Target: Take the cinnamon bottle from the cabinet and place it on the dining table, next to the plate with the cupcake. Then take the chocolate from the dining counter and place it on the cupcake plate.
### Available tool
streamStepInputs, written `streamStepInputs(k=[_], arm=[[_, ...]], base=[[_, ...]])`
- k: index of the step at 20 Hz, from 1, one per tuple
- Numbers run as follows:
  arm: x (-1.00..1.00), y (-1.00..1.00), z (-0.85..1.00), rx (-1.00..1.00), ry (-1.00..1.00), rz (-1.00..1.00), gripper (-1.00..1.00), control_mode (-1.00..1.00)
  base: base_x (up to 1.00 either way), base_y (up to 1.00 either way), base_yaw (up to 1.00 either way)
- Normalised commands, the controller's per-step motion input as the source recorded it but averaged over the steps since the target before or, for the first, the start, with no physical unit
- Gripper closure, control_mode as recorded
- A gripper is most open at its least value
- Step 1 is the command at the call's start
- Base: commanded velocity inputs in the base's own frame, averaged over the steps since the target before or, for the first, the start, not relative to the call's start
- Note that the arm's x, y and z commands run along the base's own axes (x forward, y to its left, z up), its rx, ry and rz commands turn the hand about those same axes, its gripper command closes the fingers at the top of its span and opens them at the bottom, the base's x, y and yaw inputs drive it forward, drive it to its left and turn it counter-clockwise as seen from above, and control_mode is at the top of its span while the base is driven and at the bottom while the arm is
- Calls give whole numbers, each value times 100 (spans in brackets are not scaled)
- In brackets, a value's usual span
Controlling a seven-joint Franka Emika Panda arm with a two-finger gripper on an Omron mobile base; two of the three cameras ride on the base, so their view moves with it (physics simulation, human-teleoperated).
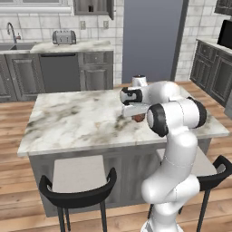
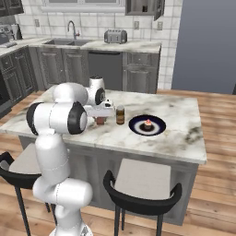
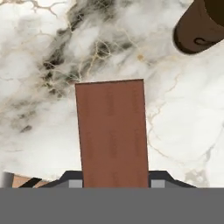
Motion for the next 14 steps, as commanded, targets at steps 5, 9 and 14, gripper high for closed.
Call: streamStepInputs(k=[5, 9, 14], arm=[[-32, -100, 46, 0, 0, 1, 100, -100], [-23, -100, 13, 0, 3, 0, 100, -100], [9, -100, 2, 0, 1, 2, 100, -100]], base=[[0, 0, 0], [0, 0, 0], [0, 0, 0]])
